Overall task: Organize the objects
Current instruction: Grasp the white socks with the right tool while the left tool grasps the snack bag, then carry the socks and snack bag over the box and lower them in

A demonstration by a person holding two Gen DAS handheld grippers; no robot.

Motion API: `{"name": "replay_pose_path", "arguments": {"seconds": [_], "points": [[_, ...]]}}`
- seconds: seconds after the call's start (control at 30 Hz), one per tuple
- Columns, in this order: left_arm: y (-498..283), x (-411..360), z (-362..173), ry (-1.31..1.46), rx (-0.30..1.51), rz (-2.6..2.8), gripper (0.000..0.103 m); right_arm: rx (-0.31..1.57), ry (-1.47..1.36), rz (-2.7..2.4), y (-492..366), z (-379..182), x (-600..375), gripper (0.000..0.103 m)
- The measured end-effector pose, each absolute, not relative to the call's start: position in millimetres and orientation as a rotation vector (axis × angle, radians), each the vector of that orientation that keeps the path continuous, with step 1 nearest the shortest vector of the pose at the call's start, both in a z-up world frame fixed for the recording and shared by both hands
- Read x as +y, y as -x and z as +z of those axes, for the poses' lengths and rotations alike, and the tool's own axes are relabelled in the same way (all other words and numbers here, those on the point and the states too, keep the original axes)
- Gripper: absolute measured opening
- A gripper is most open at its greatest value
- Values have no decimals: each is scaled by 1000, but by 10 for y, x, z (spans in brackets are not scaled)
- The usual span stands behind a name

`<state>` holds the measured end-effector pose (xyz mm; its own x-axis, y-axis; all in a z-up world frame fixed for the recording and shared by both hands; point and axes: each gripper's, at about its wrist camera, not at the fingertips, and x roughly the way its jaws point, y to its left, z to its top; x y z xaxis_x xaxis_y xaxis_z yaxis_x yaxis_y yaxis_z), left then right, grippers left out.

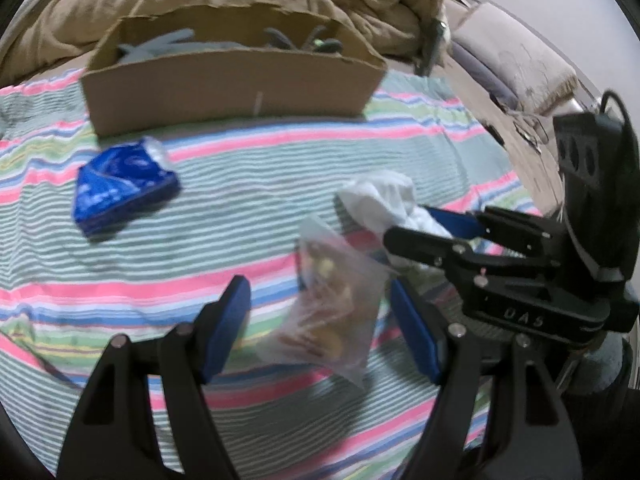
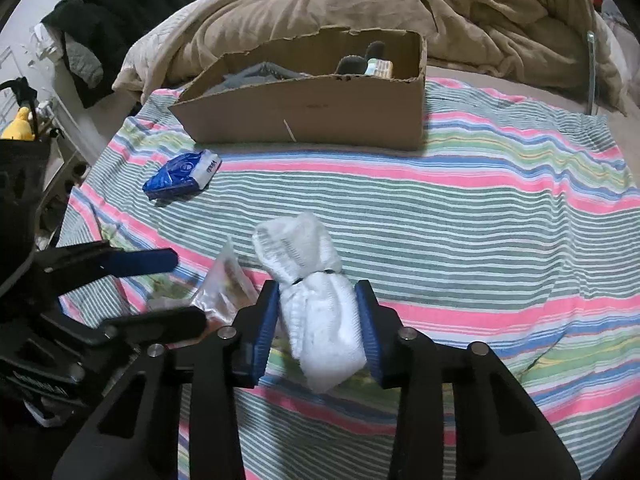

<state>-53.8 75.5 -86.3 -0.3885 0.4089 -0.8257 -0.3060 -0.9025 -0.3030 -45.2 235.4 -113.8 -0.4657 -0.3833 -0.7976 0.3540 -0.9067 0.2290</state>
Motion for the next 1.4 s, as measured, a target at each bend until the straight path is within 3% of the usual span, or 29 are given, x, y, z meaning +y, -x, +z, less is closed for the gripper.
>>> {"name": "replay_pose_path", "arguments": {"seconds": [0.37, 0.4, 0.47, 0.57, 1.4], "points": [[497, 976, -1088, 1470, -8, 2240, 72, -102, -1282, -2404, 409, -1079, 2547, 40], [501, 975, -1099, 1468, -3, 2242, 70, -105, -1279, -2405, 406, -1071, 2551, 40], [501, 959, -1105, 1465, 13, 2259, 55, -108, -1273, -2405, 404, -1057, 2555, 40], [511, 911, -1102, 1447, -5, 2268, 48, -111, -1266, -2406, 399, -1039, 2553, 40], [695, 541, -459, 1257, -138, 2443, 47, -123, -1171, -2499, 628, -621, 2653, 40]]}}
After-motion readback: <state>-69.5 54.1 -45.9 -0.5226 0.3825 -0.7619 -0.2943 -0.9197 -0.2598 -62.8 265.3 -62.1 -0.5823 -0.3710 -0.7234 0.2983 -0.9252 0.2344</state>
